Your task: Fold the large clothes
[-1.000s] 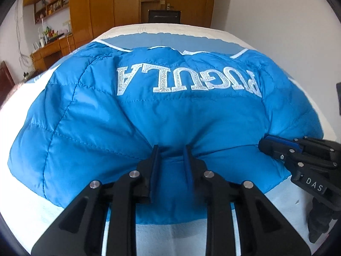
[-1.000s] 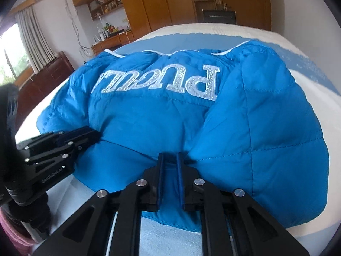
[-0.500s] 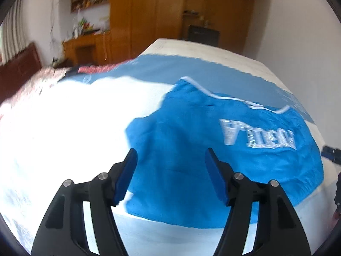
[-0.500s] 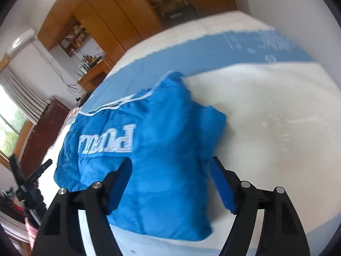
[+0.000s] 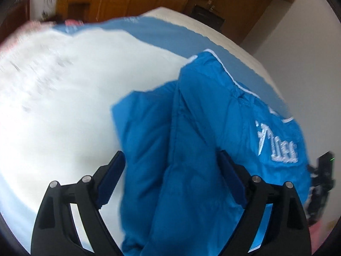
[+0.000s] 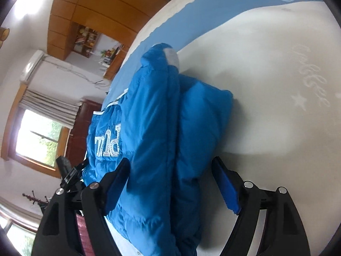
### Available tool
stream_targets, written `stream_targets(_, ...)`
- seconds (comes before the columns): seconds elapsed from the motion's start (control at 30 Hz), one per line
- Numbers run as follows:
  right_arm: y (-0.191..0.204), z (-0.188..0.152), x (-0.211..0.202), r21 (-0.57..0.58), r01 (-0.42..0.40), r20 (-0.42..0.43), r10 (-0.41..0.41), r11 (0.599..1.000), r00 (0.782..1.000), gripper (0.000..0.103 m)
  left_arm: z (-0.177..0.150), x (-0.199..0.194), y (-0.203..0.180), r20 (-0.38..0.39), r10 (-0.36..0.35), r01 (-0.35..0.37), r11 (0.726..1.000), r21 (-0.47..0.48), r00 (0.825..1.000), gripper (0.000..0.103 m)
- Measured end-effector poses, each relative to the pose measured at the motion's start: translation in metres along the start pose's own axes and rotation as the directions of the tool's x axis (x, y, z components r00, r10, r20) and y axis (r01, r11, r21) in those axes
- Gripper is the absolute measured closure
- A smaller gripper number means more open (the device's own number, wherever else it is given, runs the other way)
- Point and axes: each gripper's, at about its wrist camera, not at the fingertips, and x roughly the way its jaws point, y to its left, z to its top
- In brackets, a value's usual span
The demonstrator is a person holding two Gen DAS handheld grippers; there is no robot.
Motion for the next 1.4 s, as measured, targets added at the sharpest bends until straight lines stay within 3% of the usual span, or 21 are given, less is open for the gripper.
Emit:
stream_targets(0.1,0.004,0.008,0.011,-0.018,-0.014,-0.020,0.013,1.000,1.000,0.027,0.002,0.007,0.000,-0.015,-0.061,0.060,0.998,-0.035,0.998,0.025)
stream_targets(0.13,0.006,0.011,0.016,-0.027,-0.005,-0.022,0.005,1.000,1.000,0.029,0.002,0.007,-0.003,-0.011,-0.057,0.057,0.998,-0.024,0.998,0.035)
stream_targets(0.2,0.009,0.015,0.024,-0.025,0.014,-0.019,-0.014,1.000,1.000,0.050,0.000,0.002,-0.013,0.002,-0.038,0.038,0.999,0.002,0.999,0.051)
stream_targets(0.27,0.010,0.012,0.024,-0.007,0.008,-0.012,-0.008,1.000,1.000,0.064,-0.002,-0.005,-0.022,0.024,0.002,-0.002,1.000,0.012,1.000,0.068)
stream_targets(0.37,0.019,0.004,0.012,-0.026,0.011,0.016,-0.011,1.000,1.000,0.081,-0.005,-0.014,-0.031,0.052,0.016,-0.016,1.000,0.002,0.999,0.081)
stream_targets(0.47,0.033,-0.006,-0.007,-0.045,0.010,0.036,-0.009,0.999,0.999,0.085,-0.006,-0.033,-0.041,0.083,-0.001,0.001,1.000,0.002,0.997,0.086)
stream_targets(0.63,0.072,-0.033,-0.045,-0.126,0.009,0.062,-0.001,0.992,0.998,0.086,-0.020,-0.082,-0.062,0.140,-0.040,0.033,0.998,0.050,0.989,0.088)
stream_targets(0.8,0.104,-0.081,-0.089,-0.212,0.002,0.076,0.015,0.977,0.997,0.086,-0.054,-0.145,-0.070,0.192,-0.080,0.060,0.992,0.107,0.978,0.088)
stream_targets(1.0,0.111,-0.137,-0.106,-0.228,-0.009,0.050,0.021,0.974,0.999,0.086,-0.108,-0.181,-0.064,0.181,-0.077,0.052,0.989,0.139,0.980,0.087)
stream_targets(1.27,0.072,-0.166,-0.077,-0.138,0.038,0.017,-0.036,0.990,0.999,0.086,-0.156,-0.150,-0.025,0.117,0.035,-0.049,0.992,0.120,0.992,0.082)
stream_targets(1.4,0.036,-0.161,-0.054,-0.030,-0.020,-0.021,0.019,0.999,1.000,0.082,-0.167,-0.125,0.005,0.091,0.005,-0.012,0.997,0.071,0.996,0.072)
